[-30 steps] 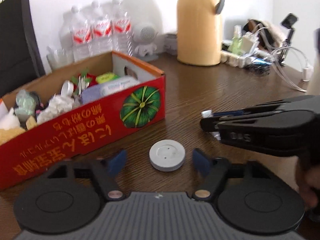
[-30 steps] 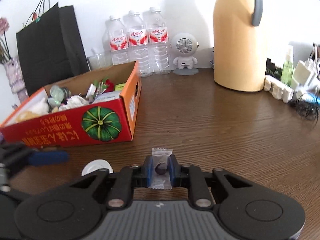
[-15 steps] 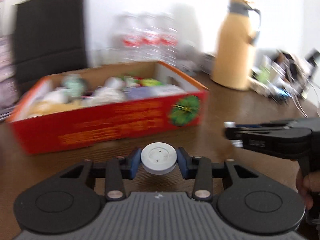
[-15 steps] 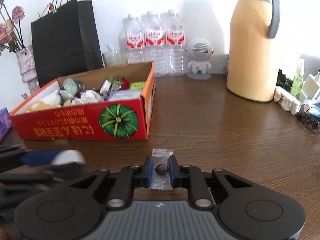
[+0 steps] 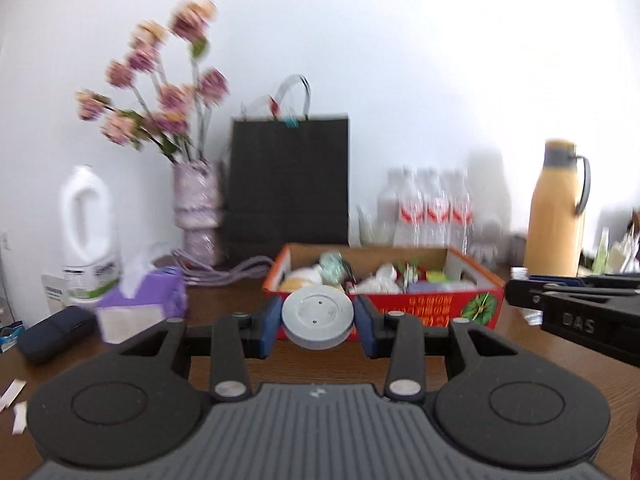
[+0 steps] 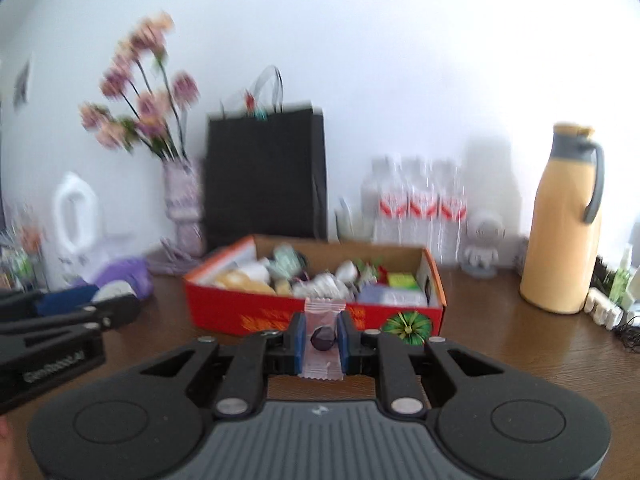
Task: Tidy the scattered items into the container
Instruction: 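Lift the white lid and candy and carry them toward the box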
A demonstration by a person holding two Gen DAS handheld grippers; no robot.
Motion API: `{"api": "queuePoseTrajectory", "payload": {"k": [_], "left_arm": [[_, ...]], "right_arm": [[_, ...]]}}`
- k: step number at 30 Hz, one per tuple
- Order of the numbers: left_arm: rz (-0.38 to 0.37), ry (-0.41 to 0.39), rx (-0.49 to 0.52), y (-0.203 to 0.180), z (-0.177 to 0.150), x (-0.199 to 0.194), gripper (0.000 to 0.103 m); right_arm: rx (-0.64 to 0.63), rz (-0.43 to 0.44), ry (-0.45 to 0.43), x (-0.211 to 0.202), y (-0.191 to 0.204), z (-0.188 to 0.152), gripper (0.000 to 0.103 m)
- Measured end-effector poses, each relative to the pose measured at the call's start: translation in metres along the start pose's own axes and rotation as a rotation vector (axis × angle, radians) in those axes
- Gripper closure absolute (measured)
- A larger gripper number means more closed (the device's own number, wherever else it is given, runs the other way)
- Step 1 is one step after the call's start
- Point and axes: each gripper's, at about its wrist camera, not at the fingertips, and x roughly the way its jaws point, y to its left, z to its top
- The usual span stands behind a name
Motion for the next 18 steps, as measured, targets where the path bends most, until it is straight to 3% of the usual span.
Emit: {"api": "queuePoseTrajectory", "payload": {"k": [4,11,14,18], "left_arm": [[-0.02,-0.145,-0.03,0.005,-0.023,-0.046,0.063],[-0.026,-0.202,-0.038,0.005,-0.033,-0.072,0.063],[-0.053,-0.206,-0.043,0.008,-0.008,-0.051,0.063],[-0.053,-0.325,-0.019,0.011,0.068,-0.009,0.063]], "right_arm": [[-0.035,-0.019,-0.12,-0.046,0.012,-0.027,0.087],[-0.003,-0.079,-0.221,-0.086,0.011,-0.052,0.087],[0.001,-0.089,-0.257,-0.08,0.004,-0.031,0.087],[0.023,-0.041,-0.313,-0.046,-0.021,0.046,0.088]]}}
